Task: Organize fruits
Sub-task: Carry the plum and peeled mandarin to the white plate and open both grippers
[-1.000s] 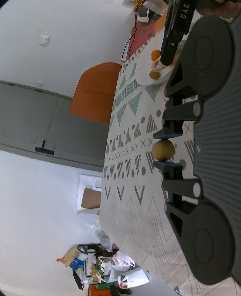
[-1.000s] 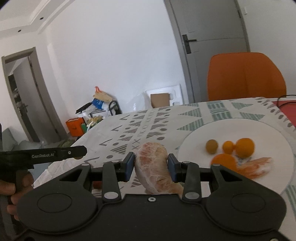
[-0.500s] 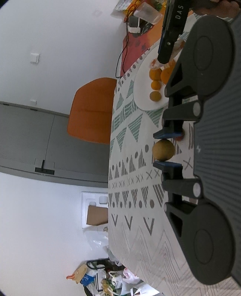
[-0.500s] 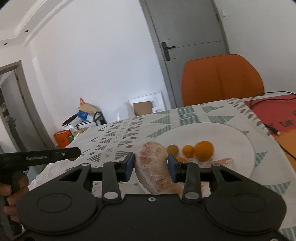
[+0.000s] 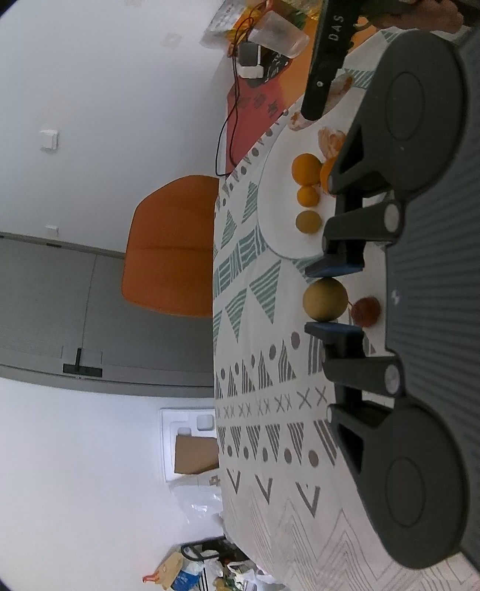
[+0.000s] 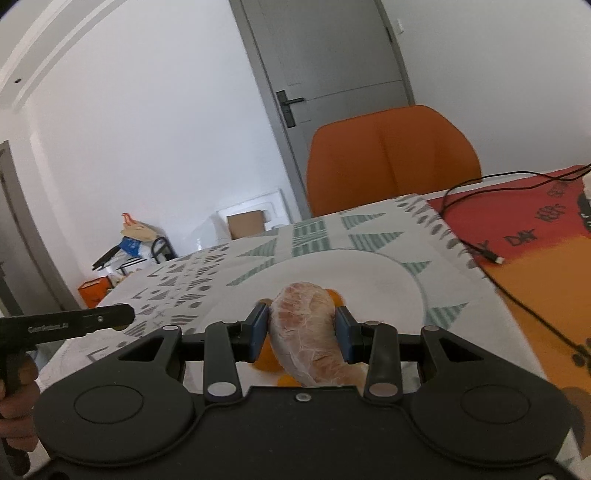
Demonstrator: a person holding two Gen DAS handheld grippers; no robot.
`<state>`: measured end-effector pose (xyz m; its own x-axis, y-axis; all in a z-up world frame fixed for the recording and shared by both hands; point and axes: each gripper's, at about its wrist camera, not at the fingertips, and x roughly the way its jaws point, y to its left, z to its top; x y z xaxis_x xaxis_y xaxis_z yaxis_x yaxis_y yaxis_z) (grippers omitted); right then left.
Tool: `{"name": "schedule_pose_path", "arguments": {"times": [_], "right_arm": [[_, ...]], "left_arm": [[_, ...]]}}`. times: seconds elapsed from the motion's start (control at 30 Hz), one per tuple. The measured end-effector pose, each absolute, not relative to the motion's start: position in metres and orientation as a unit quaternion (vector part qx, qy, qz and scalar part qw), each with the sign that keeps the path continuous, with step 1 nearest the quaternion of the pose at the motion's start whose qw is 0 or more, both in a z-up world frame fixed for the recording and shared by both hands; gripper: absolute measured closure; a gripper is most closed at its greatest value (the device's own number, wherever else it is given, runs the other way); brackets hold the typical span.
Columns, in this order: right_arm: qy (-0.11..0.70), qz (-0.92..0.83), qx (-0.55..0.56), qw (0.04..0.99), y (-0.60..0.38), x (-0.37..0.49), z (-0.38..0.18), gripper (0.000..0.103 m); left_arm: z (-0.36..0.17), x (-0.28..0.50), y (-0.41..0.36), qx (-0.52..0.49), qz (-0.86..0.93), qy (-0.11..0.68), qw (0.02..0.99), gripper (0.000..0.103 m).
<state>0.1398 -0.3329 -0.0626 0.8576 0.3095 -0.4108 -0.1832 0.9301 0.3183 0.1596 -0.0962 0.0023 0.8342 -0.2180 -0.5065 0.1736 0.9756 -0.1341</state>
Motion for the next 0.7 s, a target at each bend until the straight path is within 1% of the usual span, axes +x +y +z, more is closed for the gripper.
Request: {"name": "schedule_pose_path", "arguments": {"times": [0.57, 0.63, 0.7], "right_arm": [[0.244, 0.115, 0.114, 0.956, -0.350, 0.182, -0.059, 0.066], [0.238, 0.115, 0.120, 0.957, -0.350, 0.189, -0.057, 0.063], [0.232, 0.107, 0.120, 0.959, -0.351, 0.191, -0.056, 0.053]], "left_arm": [[-0.002, 0.192, -0.134, -0.022, -0.129, 0.277, 0.952, 0.079], [-0.002, 0.196, -0.137, -0.022, -0.132, 0.278, 0.951, 0.079], [-0.001, 0.198, -0.141, -0.022, -0.135, 0.279, 0.950, 0.079]]}}
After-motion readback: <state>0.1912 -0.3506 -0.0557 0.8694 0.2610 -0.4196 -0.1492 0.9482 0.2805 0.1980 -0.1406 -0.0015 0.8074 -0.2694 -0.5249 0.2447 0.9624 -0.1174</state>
